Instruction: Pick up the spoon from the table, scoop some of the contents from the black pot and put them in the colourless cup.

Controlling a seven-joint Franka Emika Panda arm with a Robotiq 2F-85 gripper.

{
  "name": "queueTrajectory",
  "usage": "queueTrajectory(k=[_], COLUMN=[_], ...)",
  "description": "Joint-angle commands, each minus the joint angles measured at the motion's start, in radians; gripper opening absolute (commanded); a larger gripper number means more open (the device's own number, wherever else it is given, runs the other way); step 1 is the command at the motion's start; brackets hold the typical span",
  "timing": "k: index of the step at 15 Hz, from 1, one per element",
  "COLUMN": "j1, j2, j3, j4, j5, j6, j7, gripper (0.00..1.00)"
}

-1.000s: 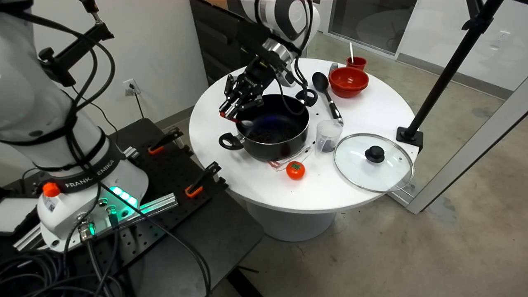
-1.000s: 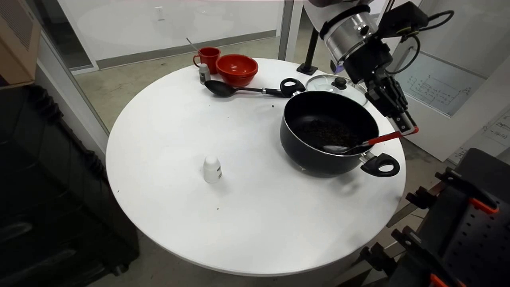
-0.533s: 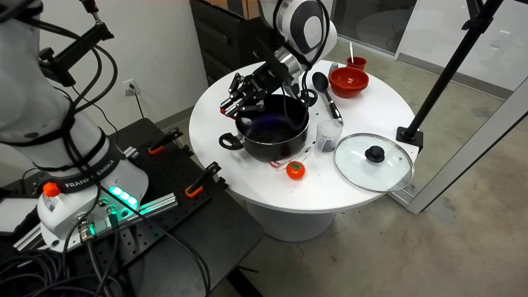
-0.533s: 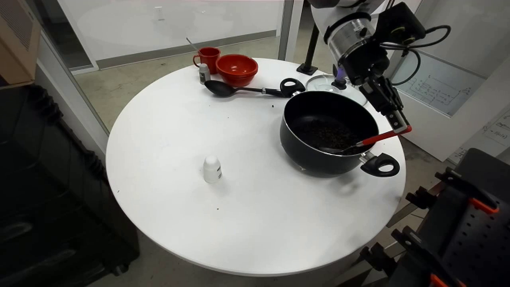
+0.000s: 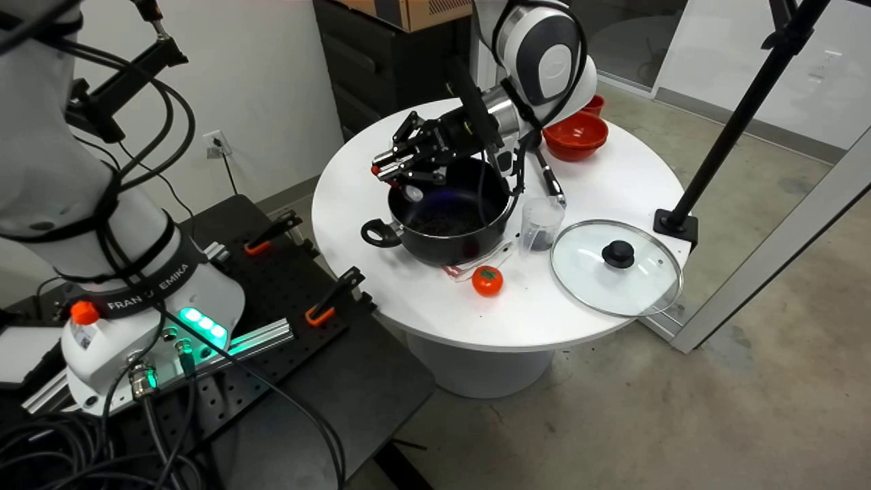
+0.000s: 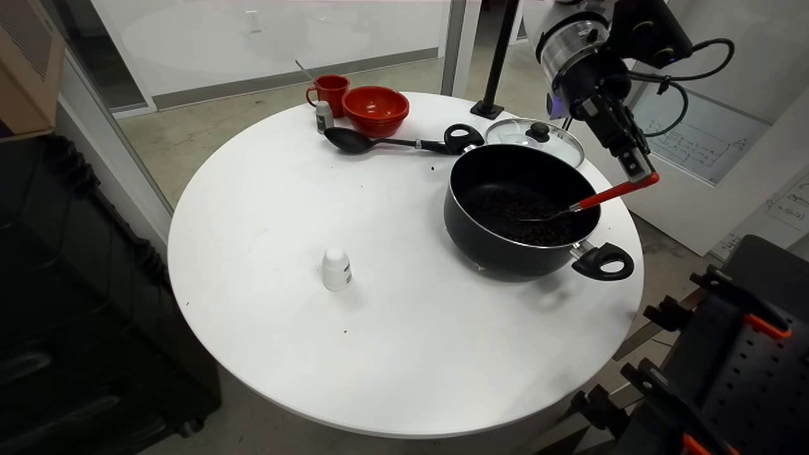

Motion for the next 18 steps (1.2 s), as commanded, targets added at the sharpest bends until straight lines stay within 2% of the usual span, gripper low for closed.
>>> queueTrajectory(k=[1, 10, 18], j1=[-0.019, -0.089, -0.100], j2=[0.083, 0.199, 0.255], j3=[-0.005, -0.029, -0.046], j4=[0.089, 0.231, 0.318], j5=[0.011, 0.058, -0.015], j6=[-0.133, -0.259, -0.315], j7=[-0.036, -0.029, -0.031], gripper=[0.05, 0.05, 0.05])
